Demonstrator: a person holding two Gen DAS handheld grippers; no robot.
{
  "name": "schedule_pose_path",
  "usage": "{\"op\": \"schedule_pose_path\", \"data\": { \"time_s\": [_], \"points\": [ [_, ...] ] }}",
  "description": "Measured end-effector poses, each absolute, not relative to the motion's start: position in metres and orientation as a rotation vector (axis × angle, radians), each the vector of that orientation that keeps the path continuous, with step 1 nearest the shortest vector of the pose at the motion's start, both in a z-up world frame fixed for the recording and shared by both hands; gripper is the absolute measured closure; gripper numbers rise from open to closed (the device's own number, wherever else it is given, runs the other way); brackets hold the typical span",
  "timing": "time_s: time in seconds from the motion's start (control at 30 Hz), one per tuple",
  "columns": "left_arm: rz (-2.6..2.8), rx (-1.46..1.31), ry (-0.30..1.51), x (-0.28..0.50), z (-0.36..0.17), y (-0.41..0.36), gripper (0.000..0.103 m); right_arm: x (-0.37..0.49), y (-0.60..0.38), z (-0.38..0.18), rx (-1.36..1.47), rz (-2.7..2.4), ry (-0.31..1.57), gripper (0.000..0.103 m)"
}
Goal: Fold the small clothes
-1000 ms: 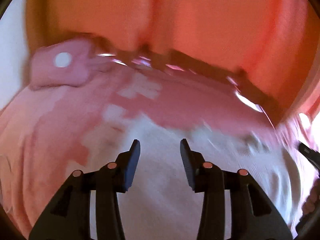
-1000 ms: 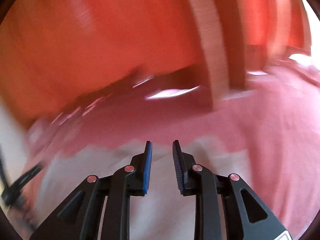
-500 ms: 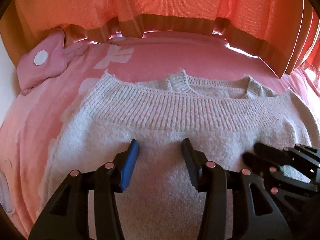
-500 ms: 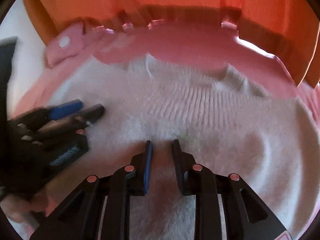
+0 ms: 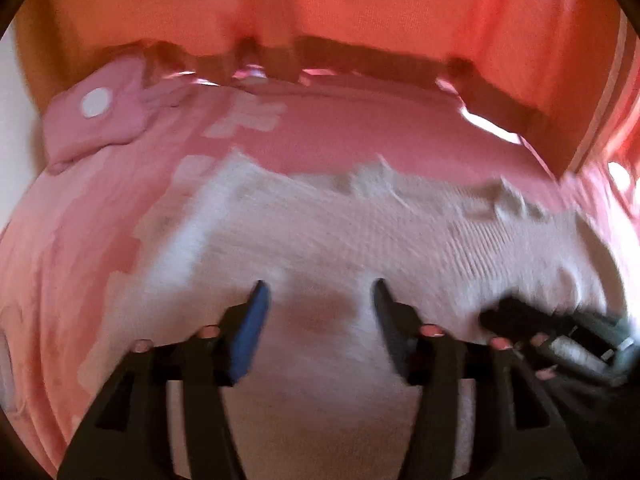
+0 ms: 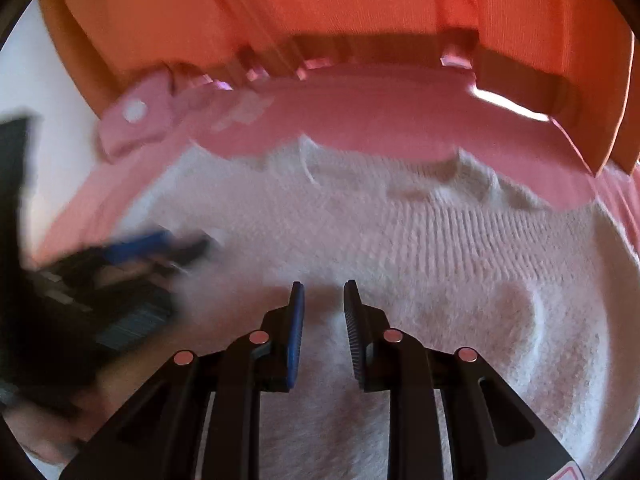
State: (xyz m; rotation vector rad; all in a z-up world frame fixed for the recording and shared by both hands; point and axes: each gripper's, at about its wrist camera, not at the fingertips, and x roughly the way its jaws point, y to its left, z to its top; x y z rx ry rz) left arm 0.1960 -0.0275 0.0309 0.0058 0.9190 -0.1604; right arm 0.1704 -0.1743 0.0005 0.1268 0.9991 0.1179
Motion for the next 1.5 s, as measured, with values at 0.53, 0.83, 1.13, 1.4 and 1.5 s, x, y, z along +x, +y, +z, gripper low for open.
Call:
{"op": "schedule_pose_path", "data": {
  "time_s": [0.53, 0.83, 1.13, 1.4, 1.5],
  "points": [
    [0.069, -0.436, 1.059, 0.209, 0.005, 0.090, 0.012, 0.194, -0.191, -0.002, 0.174, 0.105, 0.989, 0.079],
    [0.037, -0.431, 1.063, 0.227, 0.002, 0.079, 0.010, 0.175, -0.316, 0.047, 0.331, -0.228, 0.812, 0.048],
    [0.038, -0.323, 1.040, 0.238, 0.004, 0.066, 0.046, 0.176, -0.386, 0.012, 0.453, -0.289, 0.918, 0.094],
    [0.058, -0.308, 1.029, 0.239, 0.004, 0.069, 0.063, 0.189, -0.394, -0.015, 0.439, -0.293, 0.960, 0.093],
    [0.076, -0.331, 1.032, 0.238, 0.005, 0.073, 0.056, 0.181, -0.385, 0.014, 0.385, -0.346, 0.895, 0.087]
  ]
}}
